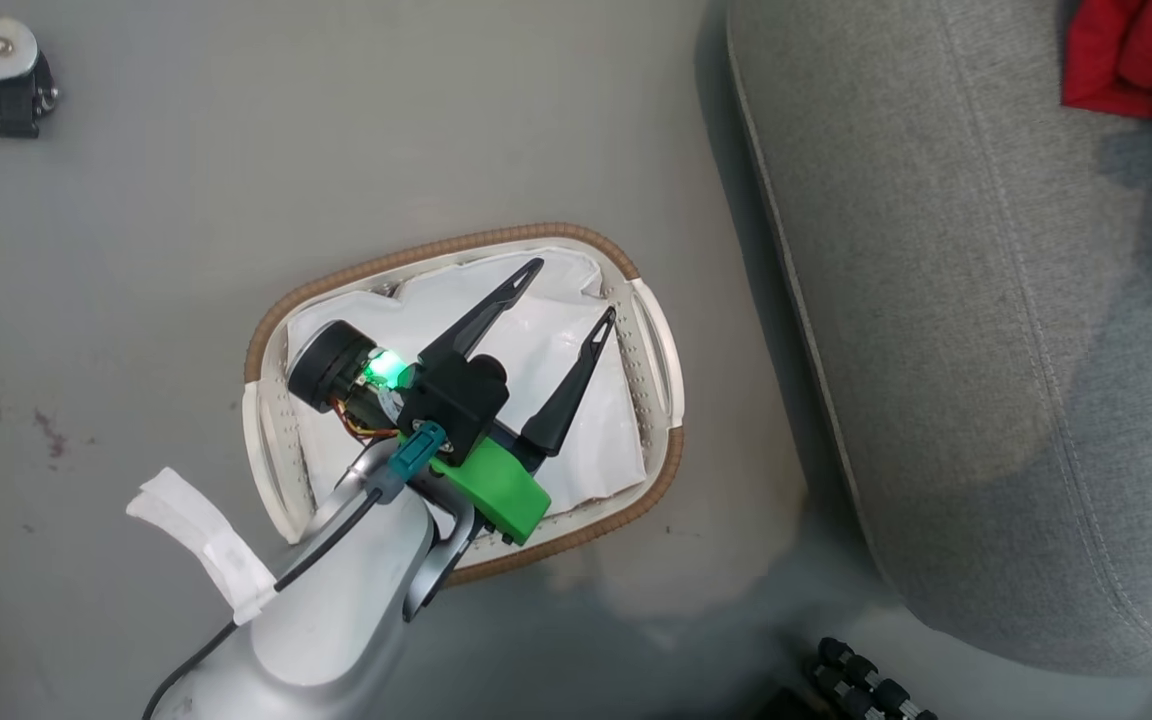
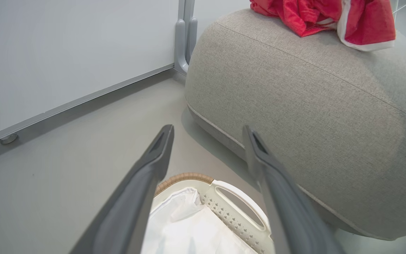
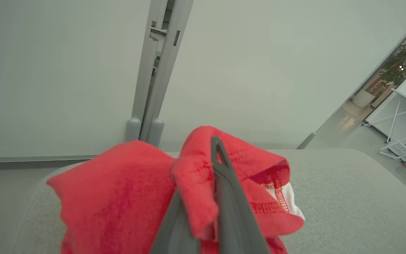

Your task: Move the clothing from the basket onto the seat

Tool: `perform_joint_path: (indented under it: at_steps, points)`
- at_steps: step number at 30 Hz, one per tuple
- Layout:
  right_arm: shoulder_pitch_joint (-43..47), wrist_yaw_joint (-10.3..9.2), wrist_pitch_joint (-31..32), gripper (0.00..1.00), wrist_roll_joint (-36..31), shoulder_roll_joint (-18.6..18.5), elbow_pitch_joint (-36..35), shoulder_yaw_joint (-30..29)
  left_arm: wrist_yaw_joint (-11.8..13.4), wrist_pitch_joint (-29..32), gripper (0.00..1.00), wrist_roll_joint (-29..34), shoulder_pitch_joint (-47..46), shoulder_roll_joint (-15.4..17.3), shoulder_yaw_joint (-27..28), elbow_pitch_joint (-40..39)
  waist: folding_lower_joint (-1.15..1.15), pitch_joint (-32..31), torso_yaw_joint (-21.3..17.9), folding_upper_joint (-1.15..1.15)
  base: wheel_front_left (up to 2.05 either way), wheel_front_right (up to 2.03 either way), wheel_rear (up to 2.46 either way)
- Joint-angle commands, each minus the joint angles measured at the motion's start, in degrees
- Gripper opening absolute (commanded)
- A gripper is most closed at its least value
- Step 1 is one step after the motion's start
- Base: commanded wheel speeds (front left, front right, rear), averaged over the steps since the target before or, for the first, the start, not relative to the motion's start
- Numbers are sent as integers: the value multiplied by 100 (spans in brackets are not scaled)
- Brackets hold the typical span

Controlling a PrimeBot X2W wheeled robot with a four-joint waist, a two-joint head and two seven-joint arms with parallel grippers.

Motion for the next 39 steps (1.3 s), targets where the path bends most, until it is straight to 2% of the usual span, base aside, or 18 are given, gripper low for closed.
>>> perform_joint_path:
  at_steps: [1,5,6,7,8,9,18,22,33,39]
  points:
    - [139,-8,-26,0,-56,46,17,-68,-16,-2,100,61,-87,20,0,-24,-1,104,59,0,0,0,0]
    - [350,-8,-28,0,-176,261,-45,-89,-16,-2,100,26,-44,4,-23,-13,-1,46,7,0,0,0,0]
    - [393,-8,-28,12,-184,296,-67,-94,-16,-2,100,16,-19,9,-33,-7,-1,18,-15,0,0,0,0]
    - [439,-8,-29,42,-188,335,-81,-96,-16,-2,100,6,3,12,-40,-3,-1,-6,-32,0,0,0,0]
    - [510,-8,-28,96,-191,390,-92,-64,-16,-2,100,-8,32,14,-45,8,-1,-43,-51,0,0,0,0]
    - [557,-8,-28,100,-199,412,-106,-37,-16,-2,100,-18,53,12,-55,16,-1,-73,-64,0,0,0,0]
    - [1211,-8,-29,100,24,485,-655,541,-16,-2,100,-122,216,-140,-15,49,-1,-566,-125,0,0,0,0]
    - [1416,-8,-29,100,175,362,-896,862,-16,-2,100,-183,285,-231,34,44,-1,-852,-42,0,0,0,0]
    - [1453,-8,-30,100,479,162,-1199,1622,-15,-2,100,-312,593,-534,455,88,-1,-1854,509,0,0,0,0]
    - [1759,-8,-30,100,569,414,-1252,1567,17,-2,100,-365,908,-635,1014,57,-1,-2310,912,0,0,0,0]
